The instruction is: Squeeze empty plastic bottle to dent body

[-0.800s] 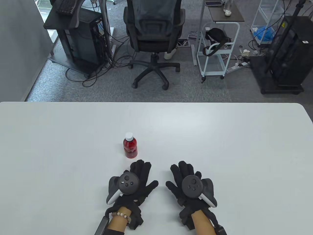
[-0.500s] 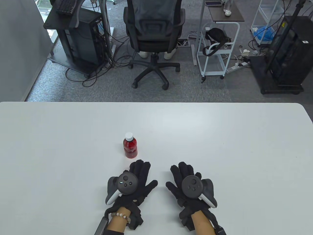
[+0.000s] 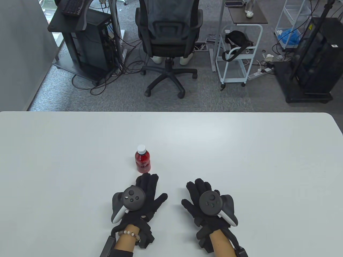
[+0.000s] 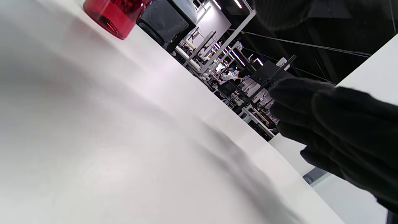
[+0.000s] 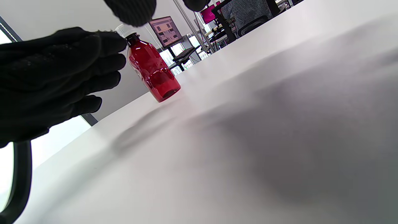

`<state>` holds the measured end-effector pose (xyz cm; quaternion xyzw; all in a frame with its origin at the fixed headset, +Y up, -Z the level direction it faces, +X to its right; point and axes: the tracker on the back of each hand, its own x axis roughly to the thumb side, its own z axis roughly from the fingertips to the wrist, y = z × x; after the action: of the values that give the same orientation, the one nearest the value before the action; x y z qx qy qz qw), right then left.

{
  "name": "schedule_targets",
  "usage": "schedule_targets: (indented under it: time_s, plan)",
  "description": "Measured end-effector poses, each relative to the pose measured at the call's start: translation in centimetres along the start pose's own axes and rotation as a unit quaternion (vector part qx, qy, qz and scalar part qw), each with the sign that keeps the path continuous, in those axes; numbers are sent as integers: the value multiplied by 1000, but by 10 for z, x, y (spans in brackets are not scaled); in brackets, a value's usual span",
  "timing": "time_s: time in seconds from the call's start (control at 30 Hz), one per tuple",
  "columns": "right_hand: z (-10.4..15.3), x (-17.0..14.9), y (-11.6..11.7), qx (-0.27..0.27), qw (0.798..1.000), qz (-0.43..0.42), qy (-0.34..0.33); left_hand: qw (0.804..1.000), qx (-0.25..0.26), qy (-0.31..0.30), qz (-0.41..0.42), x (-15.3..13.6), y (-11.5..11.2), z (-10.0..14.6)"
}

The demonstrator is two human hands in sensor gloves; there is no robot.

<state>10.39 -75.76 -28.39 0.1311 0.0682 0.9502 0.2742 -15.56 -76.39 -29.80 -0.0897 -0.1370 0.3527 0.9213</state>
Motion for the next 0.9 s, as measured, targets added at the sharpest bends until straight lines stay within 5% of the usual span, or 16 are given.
schedule_targets:
  time_s: [0.57, 0.9]
  plan:
    - [0, 8, 5, 7, 999, -21, -24, 991, 88, 92, 28, -36, 29, 7]
    - [-1, 17, 8, 7, 998, -20, -52, 981, 104, 143, -76, -27, 36, -15]
